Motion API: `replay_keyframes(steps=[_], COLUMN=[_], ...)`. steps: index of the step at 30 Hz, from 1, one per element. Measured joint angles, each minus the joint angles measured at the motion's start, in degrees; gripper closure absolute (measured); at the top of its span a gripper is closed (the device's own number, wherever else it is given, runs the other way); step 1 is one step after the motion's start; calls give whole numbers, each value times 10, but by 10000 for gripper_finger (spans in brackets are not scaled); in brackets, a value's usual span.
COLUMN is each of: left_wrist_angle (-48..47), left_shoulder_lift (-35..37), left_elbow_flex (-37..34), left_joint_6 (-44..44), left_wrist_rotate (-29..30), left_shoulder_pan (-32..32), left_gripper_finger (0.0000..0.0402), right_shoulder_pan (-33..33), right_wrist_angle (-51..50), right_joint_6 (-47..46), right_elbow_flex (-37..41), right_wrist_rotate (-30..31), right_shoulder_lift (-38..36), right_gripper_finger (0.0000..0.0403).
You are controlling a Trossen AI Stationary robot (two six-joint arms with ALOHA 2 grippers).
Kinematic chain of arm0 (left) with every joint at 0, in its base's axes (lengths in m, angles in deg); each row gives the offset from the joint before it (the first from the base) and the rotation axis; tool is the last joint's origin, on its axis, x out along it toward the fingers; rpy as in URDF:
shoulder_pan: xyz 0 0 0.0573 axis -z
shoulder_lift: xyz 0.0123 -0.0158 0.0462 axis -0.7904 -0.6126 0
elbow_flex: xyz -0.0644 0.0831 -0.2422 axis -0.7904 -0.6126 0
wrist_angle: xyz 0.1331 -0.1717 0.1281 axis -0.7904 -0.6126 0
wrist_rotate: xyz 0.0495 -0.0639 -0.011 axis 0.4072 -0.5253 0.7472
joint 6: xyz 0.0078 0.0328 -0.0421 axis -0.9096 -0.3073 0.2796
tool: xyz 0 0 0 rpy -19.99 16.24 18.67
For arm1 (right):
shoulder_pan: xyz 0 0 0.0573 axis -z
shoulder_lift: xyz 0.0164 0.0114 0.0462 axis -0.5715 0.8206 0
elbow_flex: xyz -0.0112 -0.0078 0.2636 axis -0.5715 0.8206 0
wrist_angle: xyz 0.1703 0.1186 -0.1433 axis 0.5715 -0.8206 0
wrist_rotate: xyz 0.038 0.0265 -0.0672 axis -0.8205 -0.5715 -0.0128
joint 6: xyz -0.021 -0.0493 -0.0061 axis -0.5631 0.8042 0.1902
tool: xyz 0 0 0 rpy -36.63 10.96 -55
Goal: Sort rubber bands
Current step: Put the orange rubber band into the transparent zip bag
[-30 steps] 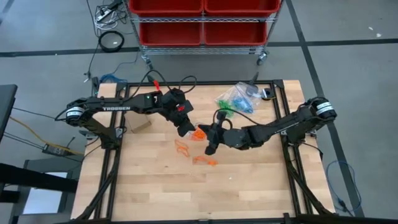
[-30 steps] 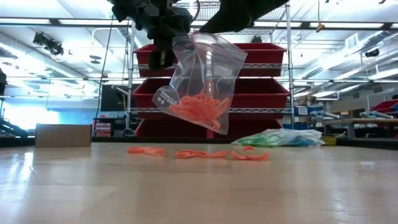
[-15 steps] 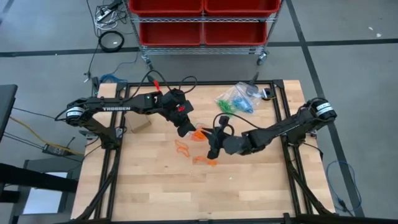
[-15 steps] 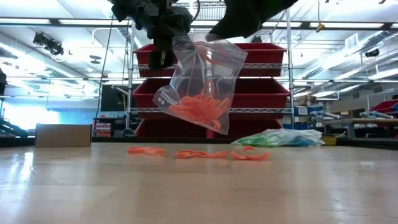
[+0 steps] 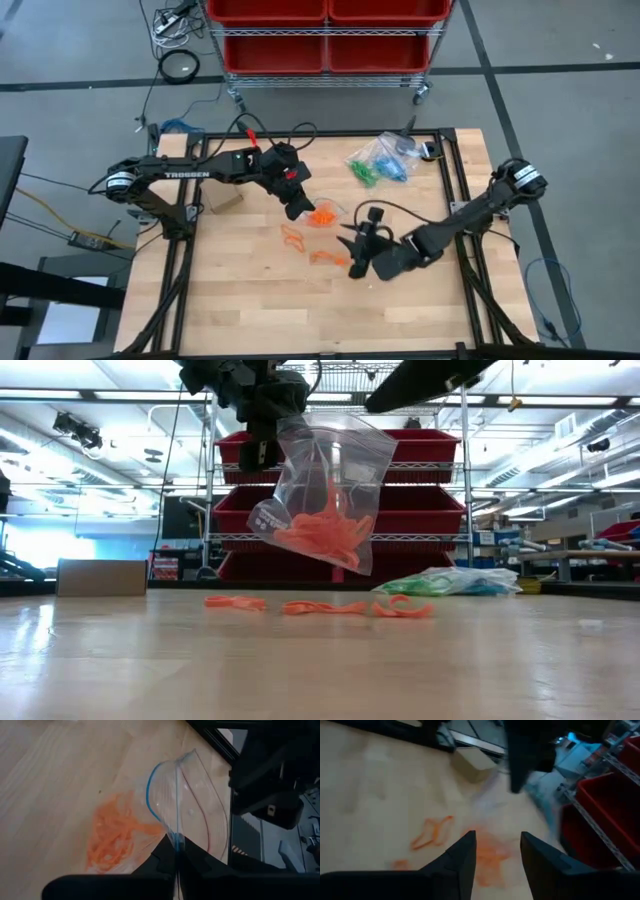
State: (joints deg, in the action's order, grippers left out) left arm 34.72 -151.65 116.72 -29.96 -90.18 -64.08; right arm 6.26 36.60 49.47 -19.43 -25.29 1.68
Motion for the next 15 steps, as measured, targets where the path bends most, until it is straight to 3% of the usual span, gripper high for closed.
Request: replay_keyframes(steps=[8, 15], left_wrist_angle=[1, 1], left_shoulder_lift=[0, 0], left_elbow_flex=[0, 0], left_joint_6=[0, 1], left_wrist_rotate=[0, 0], left_shoulder_pan=[0, 0], left_gripper_finger=[385, 385], right_shoulder_pan=[-35, -26], right_wrist_angle=[-11, 168], right_joint_6=[-193, -259], right_elbow_flex=[75, 210], right_wrist_rotate=[-116, -204], right_shoulder_lift=[2, 2], right_gripper_finger=[275, 279])
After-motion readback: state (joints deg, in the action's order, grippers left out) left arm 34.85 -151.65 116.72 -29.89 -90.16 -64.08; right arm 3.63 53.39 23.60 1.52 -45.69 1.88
